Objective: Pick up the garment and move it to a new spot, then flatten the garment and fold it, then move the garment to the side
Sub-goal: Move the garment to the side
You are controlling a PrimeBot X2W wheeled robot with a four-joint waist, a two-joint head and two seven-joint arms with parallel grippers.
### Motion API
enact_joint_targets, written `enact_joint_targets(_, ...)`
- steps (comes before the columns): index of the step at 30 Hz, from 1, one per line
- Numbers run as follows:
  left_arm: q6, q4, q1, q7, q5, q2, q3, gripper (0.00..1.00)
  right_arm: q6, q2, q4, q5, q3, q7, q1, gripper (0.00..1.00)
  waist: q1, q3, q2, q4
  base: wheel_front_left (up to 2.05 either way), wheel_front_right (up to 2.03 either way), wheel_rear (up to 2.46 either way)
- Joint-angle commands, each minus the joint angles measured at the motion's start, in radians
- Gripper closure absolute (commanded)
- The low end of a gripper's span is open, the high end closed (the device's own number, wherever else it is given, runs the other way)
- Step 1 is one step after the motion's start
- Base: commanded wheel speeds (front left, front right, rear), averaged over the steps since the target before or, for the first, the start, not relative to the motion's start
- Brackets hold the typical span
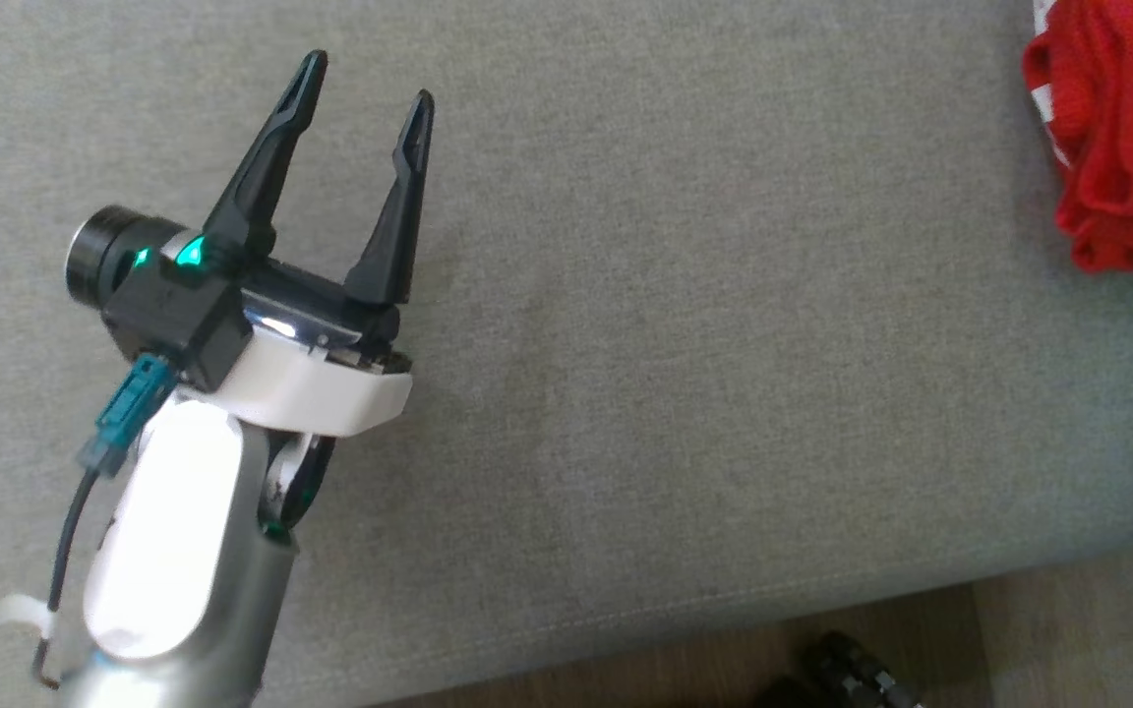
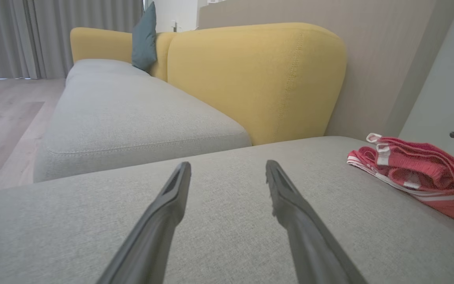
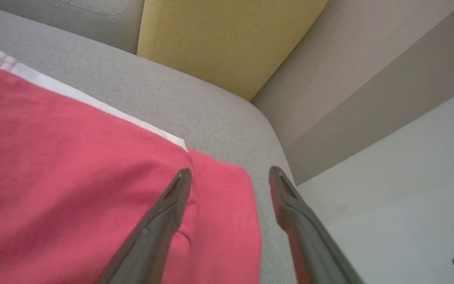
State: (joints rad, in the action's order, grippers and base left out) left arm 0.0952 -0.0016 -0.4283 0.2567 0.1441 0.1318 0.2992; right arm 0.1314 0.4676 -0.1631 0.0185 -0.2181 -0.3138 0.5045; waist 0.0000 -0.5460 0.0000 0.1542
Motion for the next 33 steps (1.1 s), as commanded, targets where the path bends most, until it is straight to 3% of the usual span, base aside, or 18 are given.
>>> enact_joint_targets(1, -0.010, -0.031, 0.023, 0.005, 0.011, 0.009, -0.043, 0.00, -0.001, -0.011, 0.050, 0.000, -0.027, 0.034, -0.054, 0.00, 0.0000, 0.040, 0.0000, -0.013, 0.00, 0.00, 0.00)
enact_joint_targets(6, -0.025, -0.016, 0.088, 0.005, 0.014, 0.005, -0.063, 0.00, -0.001, -0.154, 0.146, -0.013, -0.049, 0.138, -0.152, 0.00, 0.0000, 0.115, 0.0000, -0.024, 0.00, 0.00, 0.00)
enact_joint_targets(13, -0.052, 0.007, 0.169, 0.005, 0.028, 0.001, -0.102, 0.00, -0.001, -0.340, 0.248, -0.020, 0.049, 0.257, -0.283, 0.00, 0.0000, 0.208, 0.0000, -0.055, 0.00, 0.00, 0.00)
enact_joint_targets(20, -0.074, 0.034, 0.224, 0.005, 0.037, 0.000, -0.128, 0.00, -0.001, -0.408, 0.224, -0.073, 0.154, 0.333, -0.332, 0.00, 0.0000, 0.277, 0.0000, -0.106, 0.00, 0.00, 0.00)
enact_joint_targets(26, -0.089, 0.059, 0.275, 0.005, 0.047, 0.006, -0.157, 0.00, -0.001, -0.417, 0.171, -0.130, 0.234, 0.373, -0.365, 0.00, 0.0000, 0.341, 0.0000, -0.150, 0.00, 0.00, 0.00)
enact_joint_targets(33, -0.089, 0.079, 0.326, 0.005, 0.060, 0.011, -0.168, 0.00, -0.001, -0.417, 0.158, -0.161, 0.246, 0.379, -0.427, 0.00, 0.0000, 0.410, 0.0000, -0.155, 0.00, 0.00, 0.00)
